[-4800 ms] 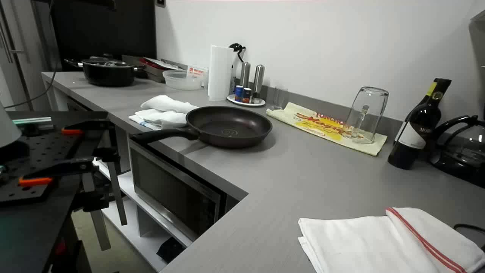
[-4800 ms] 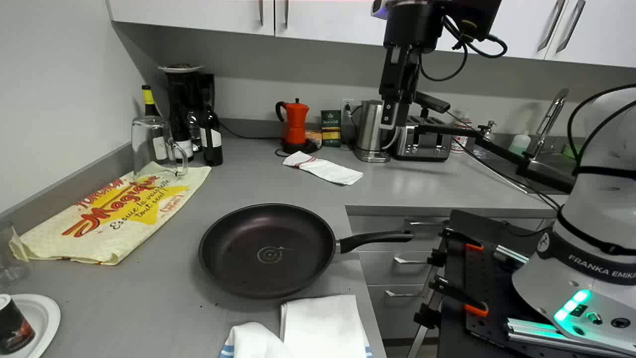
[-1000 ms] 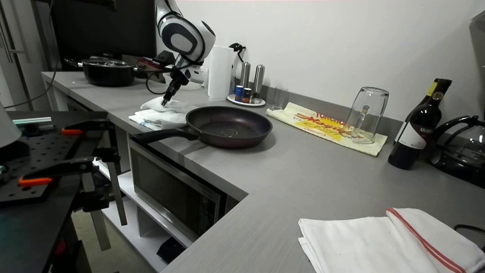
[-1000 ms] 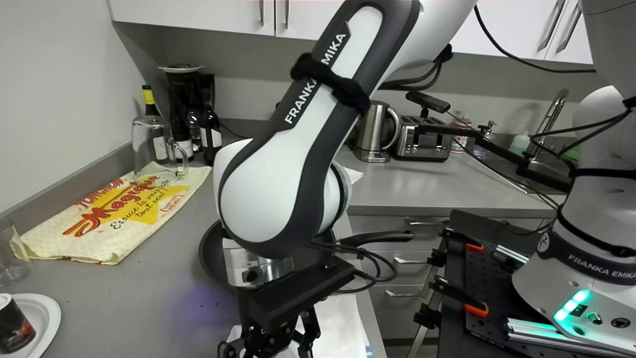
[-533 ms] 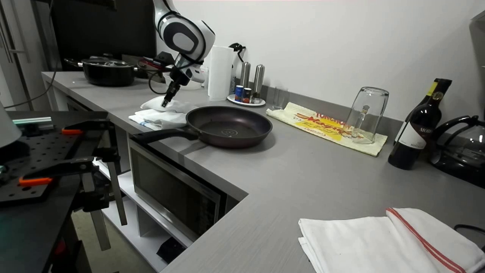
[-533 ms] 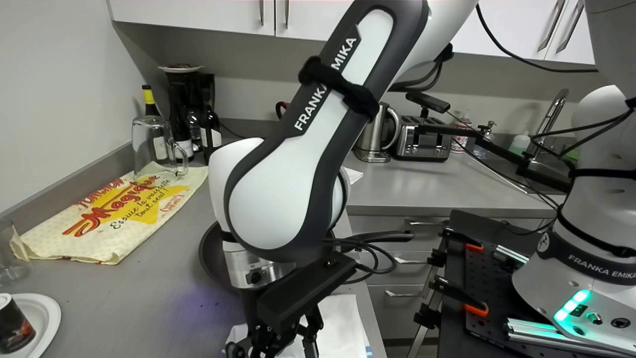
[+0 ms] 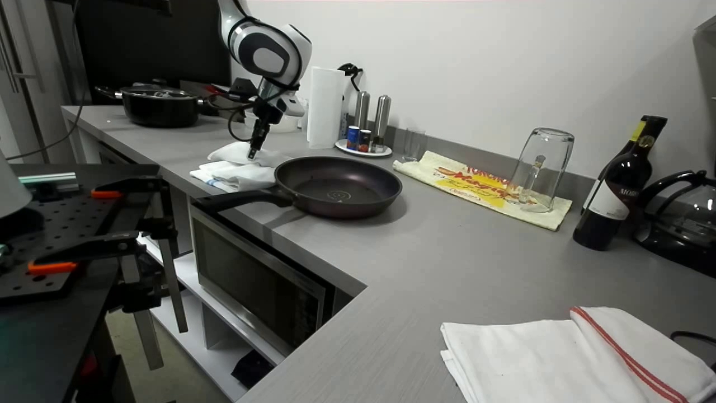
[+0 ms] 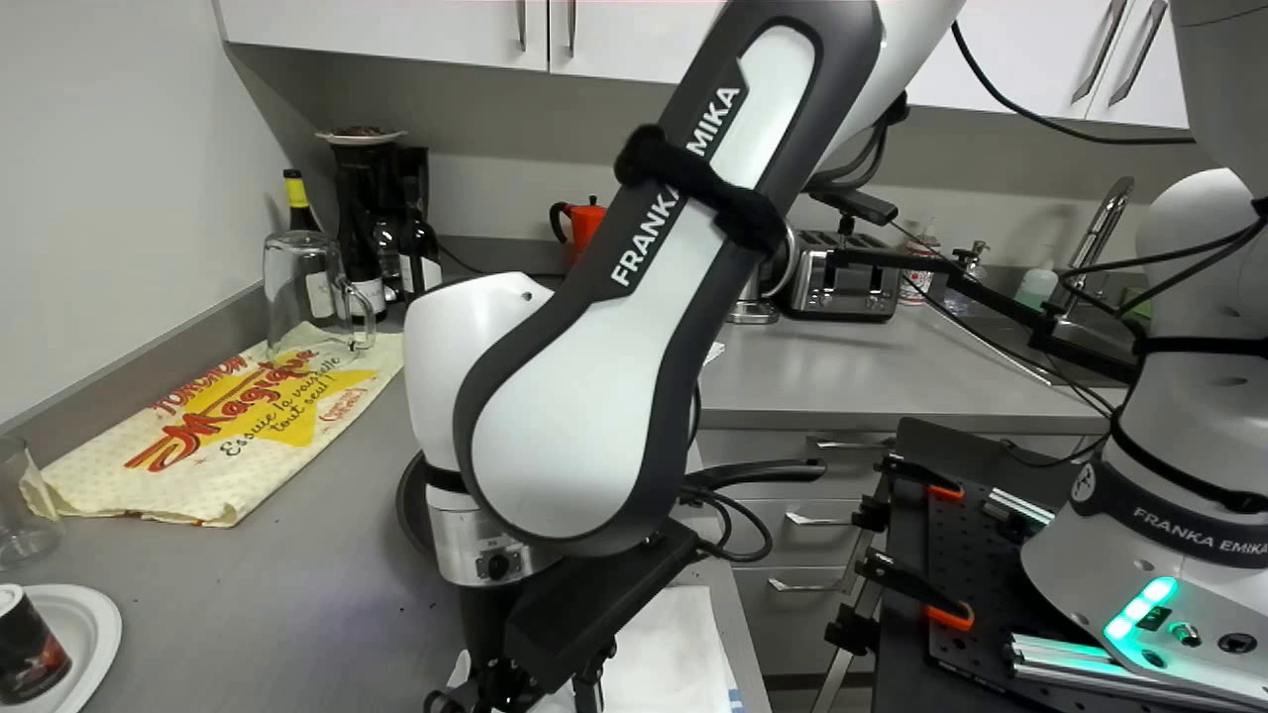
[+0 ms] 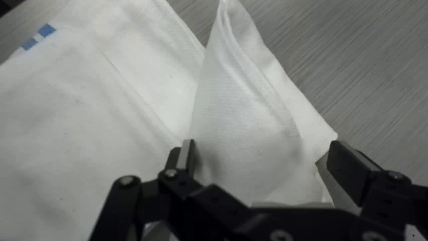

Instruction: Pick the cloth and use it to wipe the cloth

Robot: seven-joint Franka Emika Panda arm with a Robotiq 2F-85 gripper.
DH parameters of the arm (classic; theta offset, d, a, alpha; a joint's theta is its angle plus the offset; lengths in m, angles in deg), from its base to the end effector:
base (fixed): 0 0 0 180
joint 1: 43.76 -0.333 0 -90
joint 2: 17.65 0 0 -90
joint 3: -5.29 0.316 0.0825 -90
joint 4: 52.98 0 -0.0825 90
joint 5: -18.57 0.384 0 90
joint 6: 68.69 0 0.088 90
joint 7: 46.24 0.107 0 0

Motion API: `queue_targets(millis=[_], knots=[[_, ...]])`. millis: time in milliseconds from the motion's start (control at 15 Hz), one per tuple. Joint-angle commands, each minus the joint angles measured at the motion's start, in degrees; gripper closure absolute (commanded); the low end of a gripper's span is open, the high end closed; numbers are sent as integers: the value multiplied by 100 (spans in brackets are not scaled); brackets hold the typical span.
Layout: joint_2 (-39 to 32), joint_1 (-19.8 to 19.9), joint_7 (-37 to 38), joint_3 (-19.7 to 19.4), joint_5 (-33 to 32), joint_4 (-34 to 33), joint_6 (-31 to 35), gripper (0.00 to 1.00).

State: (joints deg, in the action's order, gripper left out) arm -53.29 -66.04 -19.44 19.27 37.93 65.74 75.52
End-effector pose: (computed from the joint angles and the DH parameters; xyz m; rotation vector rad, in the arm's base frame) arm 0.4524 0.3348 0.1199 -2.9165 0.2347 0.4656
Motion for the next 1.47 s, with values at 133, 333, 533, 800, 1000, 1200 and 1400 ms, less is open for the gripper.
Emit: queue_targets(millis=[133, 333, 533, 800, 1000, 1200, 1400], knots=[[-2, -141, -81, -100, -303, 83, 149, 26], [38, -105, -130, -45, -259, 180, 133, 50], [63, -87, -175, -26, -236, 235, 128, 72], [145, -71, -184, 3, -206, 298, 123, 100], [415, -33, -252, 115, -152, 404, 76, 96], [962, -148, -161, 71, -335, 580, 67, 96], [1806, -333, 62, -162, -961, 873, 1, 96]])
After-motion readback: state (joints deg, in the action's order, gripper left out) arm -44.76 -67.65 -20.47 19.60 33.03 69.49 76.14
